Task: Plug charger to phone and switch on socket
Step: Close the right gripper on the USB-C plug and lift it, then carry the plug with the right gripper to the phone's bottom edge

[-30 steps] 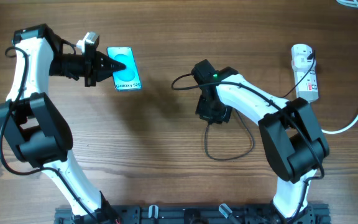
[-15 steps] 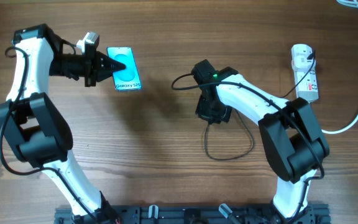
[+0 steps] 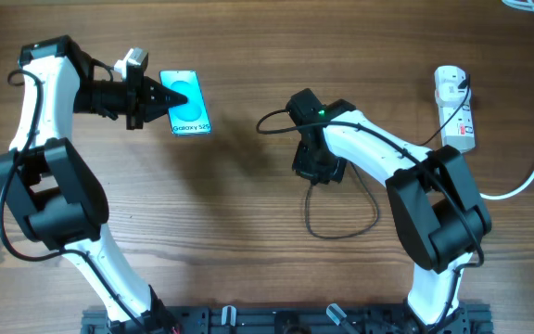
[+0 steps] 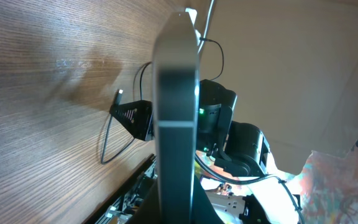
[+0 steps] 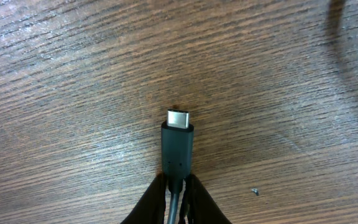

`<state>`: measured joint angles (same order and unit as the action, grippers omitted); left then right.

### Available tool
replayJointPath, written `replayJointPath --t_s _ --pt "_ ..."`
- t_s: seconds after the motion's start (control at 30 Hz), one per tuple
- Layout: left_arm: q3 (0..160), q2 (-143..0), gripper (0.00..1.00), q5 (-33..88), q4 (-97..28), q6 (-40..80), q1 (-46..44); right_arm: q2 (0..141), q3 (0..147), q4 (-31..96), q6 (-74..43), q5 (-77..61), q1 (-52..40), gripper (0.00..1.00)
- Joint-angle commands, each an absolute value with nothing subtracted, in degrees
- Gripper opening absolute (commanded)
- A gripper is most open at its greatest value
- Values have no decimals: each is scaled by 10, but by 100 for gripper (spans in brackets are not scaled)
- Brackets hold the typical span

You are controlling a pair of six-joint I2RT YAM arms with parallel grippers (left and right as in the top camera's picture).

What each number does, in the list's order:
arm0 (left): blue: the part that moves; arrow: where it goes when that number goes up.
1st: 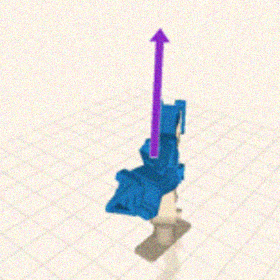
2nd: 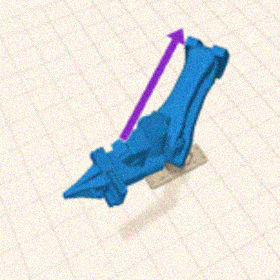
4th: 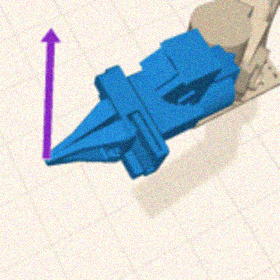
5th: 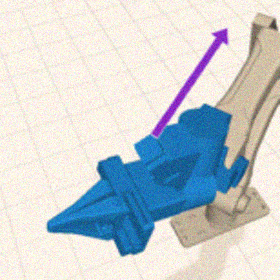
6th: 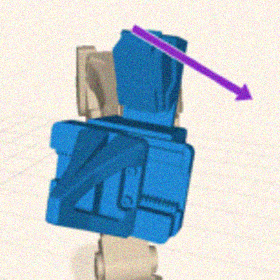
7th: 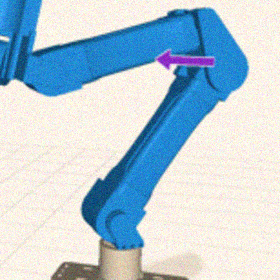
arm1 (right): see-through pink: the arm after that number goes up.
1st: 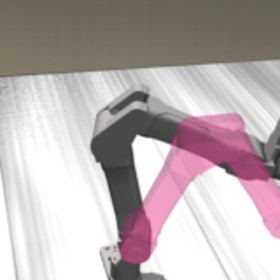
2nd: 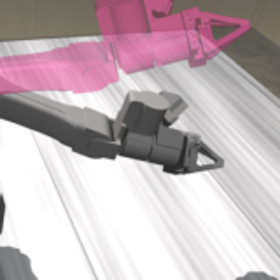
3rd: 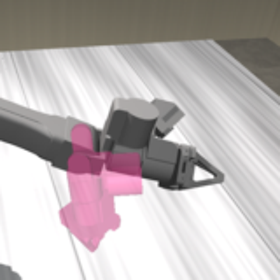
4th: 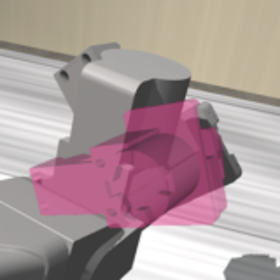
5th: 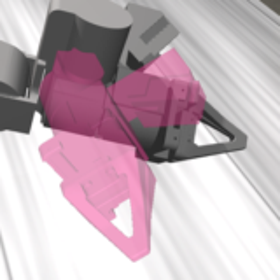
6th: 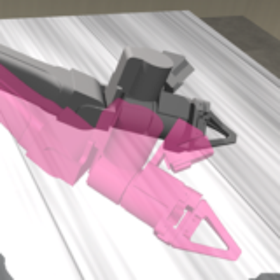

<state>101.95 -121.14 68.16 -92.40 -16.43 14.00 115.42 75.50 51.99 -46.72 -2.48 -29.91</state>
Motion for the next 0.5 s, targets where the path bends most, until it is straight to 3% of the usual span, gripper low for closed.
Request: replayJointPath --t_s 0.0,0.47 --pt "1023 -1196 4 695 -927 -176 140 1168 754 520 -474 -8 -296 13" --pt "1023 -1196 4 695 -926 -176 140 1167 760 519 -443 -29 -295 4"
